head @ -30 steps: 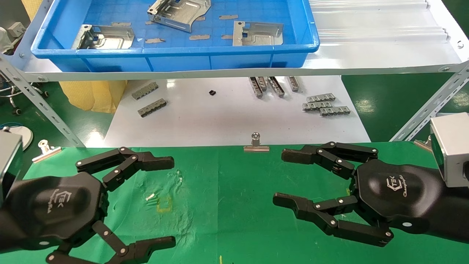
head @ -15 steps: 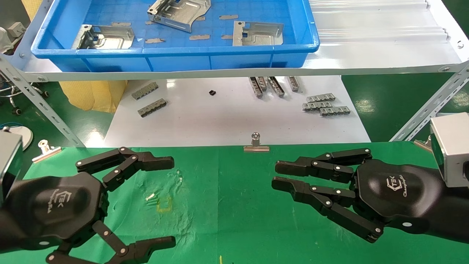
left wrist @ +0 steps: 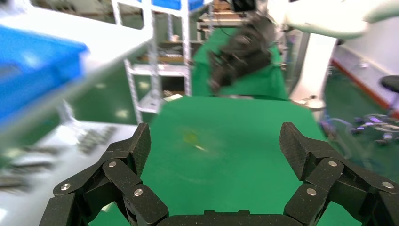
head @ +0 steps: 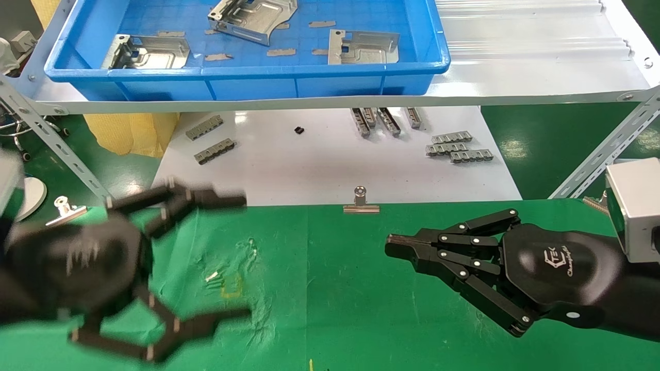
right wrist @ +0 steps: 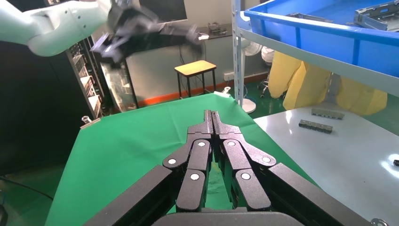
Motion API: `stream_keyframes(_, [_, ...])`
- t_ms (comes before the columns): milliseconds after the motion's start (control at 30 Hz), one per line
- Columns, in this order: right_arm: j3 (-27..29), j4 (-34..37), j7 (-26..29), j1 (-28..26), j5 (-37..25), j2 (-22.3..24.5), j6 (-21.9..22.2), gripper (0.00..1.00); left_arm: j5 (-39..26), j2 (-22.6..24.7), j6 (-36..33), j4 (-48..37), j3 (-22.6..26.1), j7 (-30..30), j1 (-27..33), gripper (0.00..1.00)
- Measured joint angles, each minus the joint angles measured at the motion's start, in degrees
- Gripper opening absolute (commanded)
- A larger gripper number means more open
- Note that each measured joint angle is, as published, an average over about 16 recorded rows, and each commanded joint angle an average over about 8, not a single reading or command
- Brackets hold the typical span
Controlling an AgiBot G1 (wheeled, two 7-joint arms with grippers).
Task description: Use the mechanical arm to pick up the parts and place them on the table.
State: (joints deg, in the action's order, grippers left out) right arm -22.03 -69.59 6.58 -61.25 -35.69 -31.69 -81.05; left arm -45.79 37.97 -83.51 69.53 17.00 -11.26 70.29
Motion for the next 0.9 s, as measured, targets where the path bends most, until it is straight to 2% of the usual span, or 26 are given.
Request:
stream_keyframes(133, [0.0,0.0,0.0,0.0,0.0,0.0,0.0,0.0,-4.64,3.43,2.31,-6.16,1.7,-0.24,7.75,1.0])
stream_keyframes(267, [0.0,0.0,0.0,0.0,0.0,0.0,0.0,0.0,-10.88,8.48,6.48,-16.05,4.11,0.18,17.11,1.0])
stream_keyframes(467, [0.0,0.0,0.0,0.0,0.0,0.0,0.0,0.0,-21.02,18.26,16.98,-34.62,8.21,1.96,30.42,1.0])
stream_keyframes(633, [0.0,0.0,0.0,0.0,0.0,0.0,0.0,0.0,-27.26,25.99,27.18,-48.76,10.74,4.26,38.35,0.99])
stream_keyframes(667, [0.0,0.0,0.0,0.0,0.0,0.0,0.0,0.05,-28.18,27.35,29.28,-51.13,11.1,4.65,39.5,0.93])
stream_keyframes(700, [0.0,0.0,0.0,0.0,0.0,0.0,0.0,0.15,-29.01,28.64,31.3,-53.31,11.43,5.04,40.51,0.85])
stream_keyframes(900, [0.0,0.0,0.0,0.0,0.0,0.0,0.0,0.9,-31.78,34.29,39.94,-62.14,12.68,6.77,44.21,0.11])
